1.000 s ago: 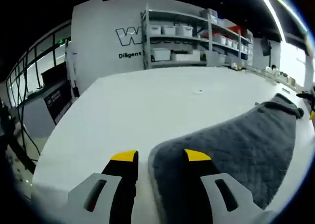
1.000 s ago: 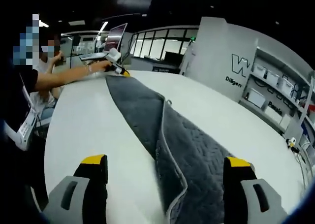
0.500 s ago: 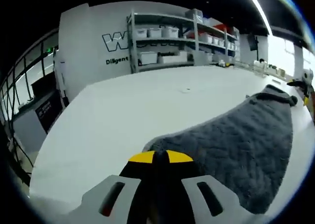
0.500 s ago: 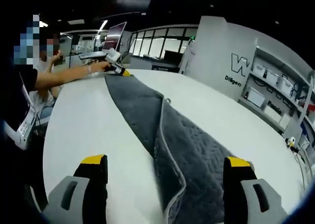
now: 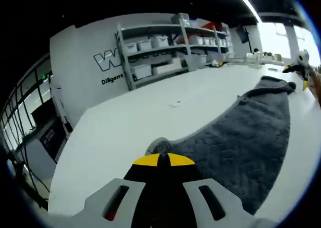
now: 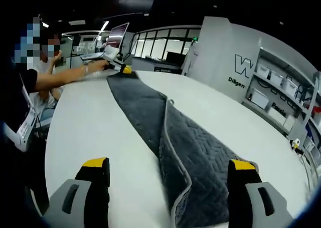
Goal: Open the folded towel by lifting each exposed corner and separating the folded layers until the towel lies flat within the target outline without major curled edges
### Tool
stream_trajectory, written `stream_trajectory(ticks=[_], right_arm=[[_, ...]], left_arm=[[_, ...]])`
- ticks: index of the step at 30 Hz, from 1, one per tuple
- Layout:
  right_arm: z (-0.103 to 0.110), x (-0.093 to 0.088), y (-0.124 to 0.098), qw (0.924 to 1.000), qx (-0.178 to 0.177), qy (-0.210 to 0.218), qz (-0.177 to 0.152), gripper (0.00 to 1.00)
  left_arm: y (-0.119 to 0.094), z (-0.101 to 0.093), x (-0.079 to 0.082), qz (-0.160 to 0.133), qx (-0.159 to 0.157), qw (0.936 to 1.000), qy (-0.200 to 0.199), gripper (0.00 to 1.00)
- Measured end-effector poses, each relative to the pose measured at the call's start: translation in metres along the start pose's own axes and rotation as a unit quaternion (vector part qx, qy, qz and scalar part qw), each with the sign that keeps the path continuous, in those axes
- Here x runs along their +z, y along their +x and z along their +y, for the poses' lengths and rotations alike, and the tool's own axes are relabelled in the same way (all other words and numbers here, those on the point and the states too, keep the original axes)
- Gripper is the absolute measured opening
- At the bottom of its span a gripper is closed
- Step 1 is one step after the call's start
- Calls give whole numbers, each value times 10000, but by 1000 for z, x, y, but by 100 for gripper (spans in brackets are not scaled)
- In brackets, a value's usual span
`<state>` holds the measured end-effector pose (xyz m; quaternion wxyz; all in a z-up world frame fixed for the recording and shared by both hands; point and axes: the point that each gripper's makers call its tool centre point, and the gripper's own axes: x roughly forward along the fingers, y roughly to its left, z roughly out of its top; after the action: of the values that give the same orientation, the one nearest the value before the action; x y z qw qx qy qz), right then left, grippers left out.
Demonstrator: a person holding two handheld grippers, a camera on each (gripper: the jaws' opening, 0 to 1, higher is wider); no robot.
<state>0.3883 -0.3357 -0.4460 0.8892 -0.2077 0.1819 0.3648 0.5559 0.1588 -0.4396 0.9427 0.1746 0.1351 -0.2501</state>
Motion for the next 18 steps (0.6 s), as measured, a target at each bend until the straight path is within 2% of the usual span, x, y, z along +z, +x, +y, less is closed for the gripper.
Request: stream_trajectory(ticks=[4, 8, 11, 15, 18], right_arm=[[0, -1, -2, 10000, -12, -13, 18, 99], [2, -2, -5, 10000, -35, -19, 41, 99], [2, -2, -7, 10000, -51, -22, 32, 99], [3, -3, -8, 10000, -40, -13, 41, 99], [4, -4, -10, 10000, -46, -35, 79, 99]], left_arm=[[-15, -25, 18, -224, -331, 9990, 215, 3], [-29, -45, 24, -261, -569, 9971, 435, 3], [-39, -60, 29, -358, -801, 9953, 416, 3], [-51, -83, 21, -242, -1118, 9919, 560, 3], [-56, -92, 12, -117, -1148, 9910, 682, 3]])
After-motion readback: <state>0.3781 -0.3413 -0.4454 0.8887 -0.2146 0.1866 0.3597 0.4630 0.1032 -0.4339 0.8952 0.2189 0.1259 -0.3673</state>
